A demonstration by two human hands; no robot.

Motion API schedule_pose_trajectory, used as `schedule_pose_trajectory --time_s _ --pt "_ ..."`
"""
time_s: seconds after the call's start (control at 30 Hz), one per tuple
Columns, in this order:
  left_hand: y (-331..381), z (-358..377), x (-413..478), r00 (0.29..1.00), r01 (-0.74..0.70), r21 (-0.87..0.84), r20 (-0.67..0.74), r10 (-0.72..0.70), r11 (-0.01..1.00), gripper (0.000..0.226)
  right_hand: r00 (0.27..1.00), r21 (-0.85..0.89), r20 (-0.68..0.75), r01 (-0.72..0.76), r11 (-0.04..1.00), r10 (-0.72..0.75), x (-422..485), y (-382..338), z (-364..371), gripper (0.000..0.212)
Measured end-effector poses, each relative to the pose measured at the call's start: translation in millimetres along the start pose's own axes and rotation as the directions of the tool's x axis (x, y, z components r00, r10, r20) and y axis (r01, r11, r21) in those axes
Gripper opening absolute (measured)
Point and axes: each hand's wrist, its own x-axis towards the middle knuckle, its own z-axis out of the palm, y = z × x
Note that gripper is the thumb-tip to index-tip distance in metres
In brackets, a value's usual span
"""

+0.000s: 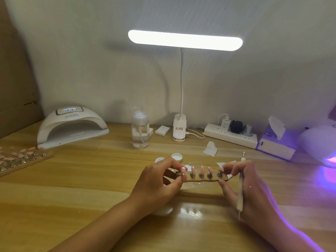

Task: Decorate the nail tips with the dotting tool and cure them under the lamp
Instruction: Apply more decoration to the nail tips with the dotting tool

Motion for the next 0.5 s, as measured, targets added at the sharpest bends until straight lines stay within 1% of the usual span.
schedule_pose_trajectory --time_s 0.17,0.27,0.37,0.43,0.5 --pt "-1 -2 0 0.999 0.026 -0.003 0.024 -0.026 1.000 0.017 1.000 0.002 0.025 0.003 1.000 -0.003 -1 -1 1 0.044" --pt "0 -1 0 0.998 0.043 -0.020 0.045 -0.042 0.999 0.018 1.000 0.008 0.024 0.003 1.000 -0.003 -2 -1 0 0.040" --pt "1 -2 0 0.996 0.058 -0.033 0.062 -0.056 0.998 0.025 0.999 0.011 0.032 0.031 0.999 -0.031 -1 -6 0 0.033" --pt "2 -3 0 0.997 0.017 0.008 0.074 -0.018 1.000 0.024 0.998 0.003 0.042 0.048 0.999 -0.049 0 -9 -1 0.030" --pt "1 -2 1 0.997 -0.043 0.082 0.062 0.038 0.996 0.019 0.998 0.001 0.047 0.049 0.999 -0.049 0 -11 0 0.030"
